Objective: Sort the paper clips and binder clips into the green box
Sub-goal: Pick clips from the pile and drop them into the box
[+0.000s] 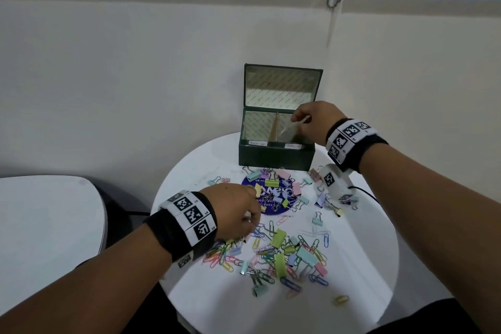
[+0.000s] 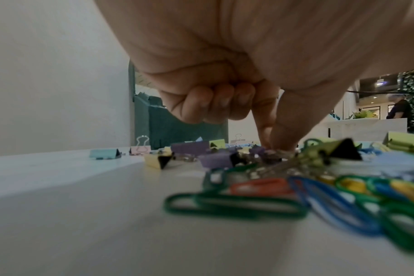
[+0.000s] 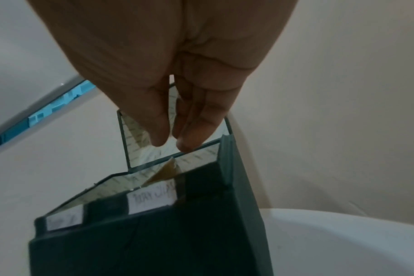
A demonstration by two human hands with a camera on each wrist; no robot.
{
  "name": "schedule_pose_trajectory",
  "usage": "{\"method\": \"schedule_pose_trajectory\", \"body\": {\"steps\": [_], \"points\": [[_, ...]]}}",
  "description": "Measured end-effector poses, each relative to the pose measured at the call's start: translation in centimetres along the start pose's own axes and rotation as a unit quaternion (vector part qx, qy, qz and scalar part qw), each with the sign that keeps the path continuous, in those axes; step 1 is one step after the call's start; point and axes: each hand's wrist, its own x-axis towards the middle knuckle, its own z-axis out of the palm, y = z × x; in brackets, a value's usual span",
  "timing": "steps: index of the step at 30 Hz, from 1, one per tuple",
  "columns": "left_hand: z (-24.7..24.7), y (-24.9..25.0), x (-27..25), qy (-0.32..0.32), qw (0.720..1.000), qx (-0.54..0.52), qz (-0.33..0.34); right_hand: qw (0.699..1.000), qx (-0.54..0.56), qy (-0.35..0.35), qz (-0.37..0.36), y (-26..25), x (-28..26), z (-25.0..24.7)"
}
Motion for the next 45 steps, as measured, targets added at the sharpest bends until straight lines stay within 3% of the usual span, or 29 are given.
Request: {"method": "schedule_pose_trajectory", "body": {"steps": [3,7,11,14,19,24,28,32,37,42,45], "points": [[0.0,0.0,0.1,-0.002,1.000,0.000,0.005,0.999,-0.002,-0.024,-0.038,0.2,-3.0,-0.3],[0.2,-0.2,0.2,0.012,1.000,-0.017,-0.006,0.973,-0.075,-0.207,-0.067,1.2,-8.6,-0.1],[0.2,-0.1,0.4,-0.010,1.000,-0.002,-0.026,0.951,-0.123,-0.278,-0.059,3.5,-12.0,1.4],[0.3,-0.1,0.5,-0.012,1.000,-0.001,-0.027,0.953,-0.124,-0.272,-0.048,4.5,-12.6,2.5],[0.4,-0.2,0.4,-0.002,1.000,-0.015,-0.023,0.965,-0.129,-0.204,-0.103,4.2,-12.8,2.4],[0.7,-0.6,0.5,0.045,0.997,-0.062,-0.031,0.940,-0.129,-0.299,-0.098,4.2,-14.4,2.2],[-0.2,-0.6,0.6,0.052,0.993,-0.097,-0.042,0.944,-0.126,-0.288,-0.105,5.1,-14.7,2.8],[-2.9,-1.5,1.2,0.025,0.974,-0.208,-0.091,0.951,-0.111,-0.273,-0.094,5.6,-15.0,3.1],[-7.6,-2.2,6.1,0.068,0.976,-0.181,-0.101,0.956,-0.101,-0.256,-0.096,6.0,-15.0,4.2],[-9.2,-1.4,12.0,0.143,0.957,-0.209,-0.141,0.963,-0.087,-0.236,-0.099,5.6,-14.3,4.1],[-8.7,-0.6,14.4,0.141,0.938,-0.272,-0.163,0.976,-0.070,-0.184,-0.092,5.3,-12.6,2.7]]}}
